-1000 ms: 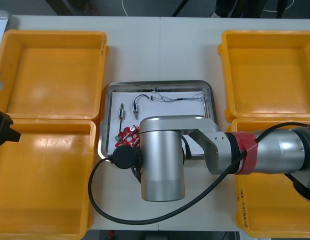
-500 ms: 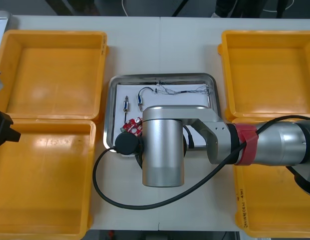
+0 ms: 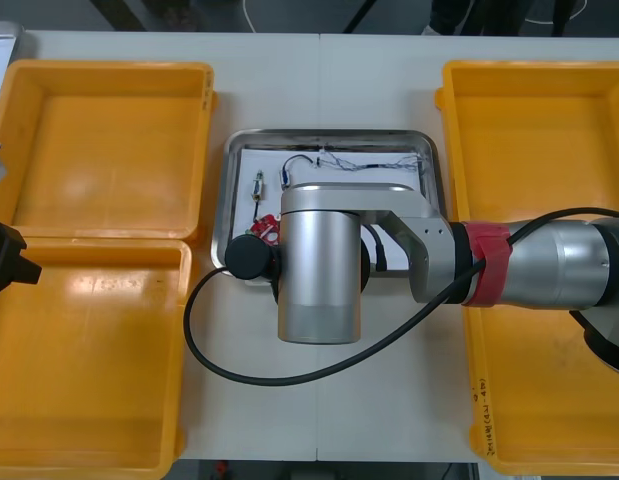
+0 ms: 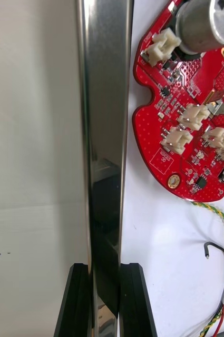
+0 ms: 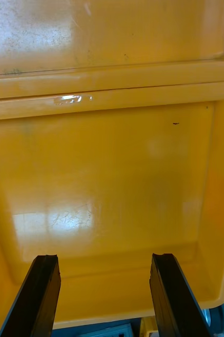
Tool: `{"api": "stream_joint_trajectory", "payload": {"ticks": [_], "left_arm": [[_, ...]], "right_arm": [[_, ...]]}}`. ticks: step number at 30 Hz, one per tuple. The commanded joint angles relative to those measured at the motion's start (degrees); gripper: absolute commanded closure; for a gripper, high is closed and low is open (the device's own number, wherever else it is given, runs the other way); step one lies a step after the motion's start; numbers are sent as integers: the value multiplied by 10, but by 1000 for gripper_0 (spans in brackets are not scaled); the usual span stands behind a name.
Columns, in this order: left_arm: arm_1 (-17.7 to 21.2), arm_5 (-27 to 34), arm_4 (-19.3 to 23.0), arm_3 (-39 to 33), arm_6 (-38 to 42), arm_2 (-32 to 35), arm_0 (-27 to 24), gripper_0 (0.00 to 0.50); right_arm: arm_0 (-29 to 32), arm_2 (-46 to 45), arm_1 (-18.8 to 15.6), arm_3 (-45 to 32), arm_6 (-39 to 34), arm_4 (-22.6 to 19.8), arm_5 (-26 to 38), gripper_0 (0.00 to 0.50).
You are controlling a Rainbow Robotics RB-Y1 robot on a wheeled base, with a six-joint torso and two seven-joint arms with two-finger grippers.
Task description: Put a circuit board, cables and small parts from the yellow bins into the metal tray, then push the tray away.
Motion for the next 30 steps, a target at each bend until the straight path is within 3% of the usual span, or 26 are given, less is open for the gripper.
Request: {"api": "stream_joint_trajectory", "payload": {"ticks": [1,15,30], "left_arm": [[27,4,-2,-16,-32,18,15,0],[27,4,-2,-16,-32,18,15,0],[27,4,-2,-16,-32,18,15,0]], "right_arm": [[-39,-18,10,19,35,-4,-5,500],[-78,-19,34,83,56,-7,-17,500],[-91,-28,35,112,69,-4,-40,500]]}}
